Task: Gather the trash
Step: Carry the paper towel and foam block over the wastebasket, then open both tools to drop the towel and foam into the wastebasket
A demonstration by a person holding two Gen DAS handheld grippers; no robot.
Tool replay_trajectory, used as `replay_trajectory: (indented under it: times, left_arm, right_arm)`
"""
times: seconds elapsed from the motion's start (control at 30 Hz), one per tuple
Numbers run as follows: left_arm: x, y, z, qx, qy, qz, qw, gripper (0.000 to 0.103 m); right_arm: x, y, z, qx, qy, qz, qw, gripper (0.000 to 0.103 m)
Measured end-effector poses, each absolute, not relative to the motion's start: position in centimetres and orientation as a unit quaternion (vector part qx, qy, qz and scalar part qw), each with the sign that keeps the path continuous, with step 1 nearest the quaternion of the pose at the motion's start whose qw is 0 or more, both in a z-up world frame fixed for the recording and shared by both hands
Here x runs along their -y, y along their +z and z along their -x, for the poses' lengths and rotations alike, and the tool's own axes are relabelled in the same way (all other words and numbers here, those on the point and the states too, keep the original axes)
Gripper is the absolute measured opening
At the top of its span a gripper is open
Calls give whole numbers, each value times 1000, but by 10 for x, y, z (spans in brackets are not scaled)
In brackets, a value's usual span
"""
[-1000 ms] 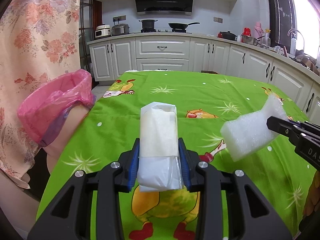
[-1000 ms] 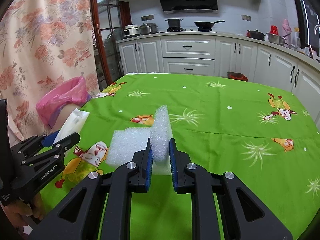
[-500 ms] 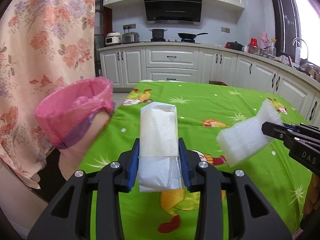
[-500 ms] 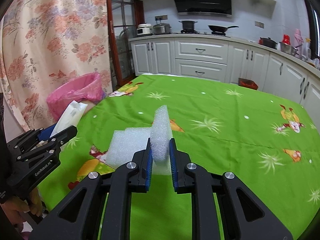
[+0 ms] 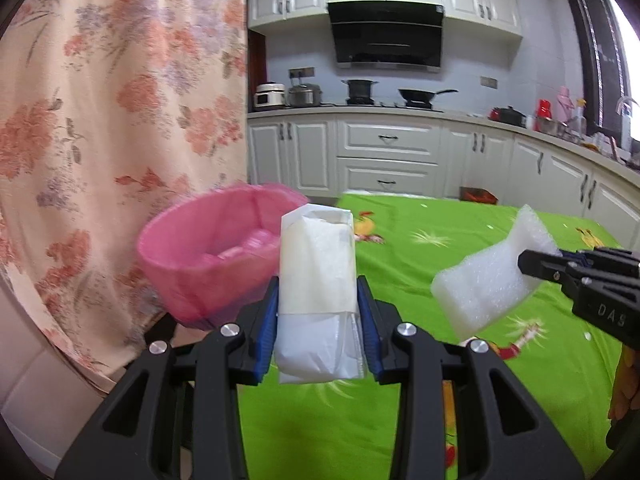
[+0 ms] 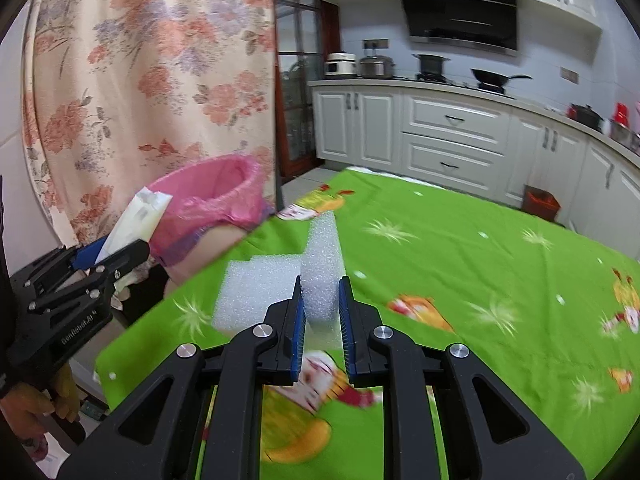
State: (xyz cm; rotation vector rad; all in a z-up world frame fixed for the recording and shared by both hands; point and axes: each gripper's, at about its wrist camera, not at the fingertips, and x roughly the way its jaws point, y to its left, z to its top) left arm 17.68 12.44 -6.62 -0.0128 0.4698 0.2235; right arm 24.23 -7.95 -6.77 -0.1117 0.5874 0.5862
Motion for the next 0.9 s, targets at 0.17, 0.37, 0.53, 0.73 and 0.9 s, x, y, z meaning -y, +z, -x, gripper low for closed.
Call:
replay_trajectory:
  times: [0.17, 0.37, 0.53, 0.73, 0.9]
  left_arm:
    - [-166, -45, -186, -223, 137, 20, 965, 36]
    - [-206, -32, -203, -224, 157, 27, 961, 36]
    - [-237, -29, -220, -235, 169, 47, 956, 37]
    - [-277, -22, -240, -232, 188, 86, 951, 38]
    - [-297, -19, -257, -232, 196, 92, 948, 39]
  right_arm:
    - [42, -54, -255, -268, 316, 65, 907, 17]
    - [-3, -41, -276, -258, 353, 67, 897, 17]
    - [-39, -33, -303, -259, 374, 62, 888, 17]
    - [-85, -28, -336, -265, 391, 74, 879, 17]
    - [-113, -24, -359, -263, 399, 76, 875, 17]
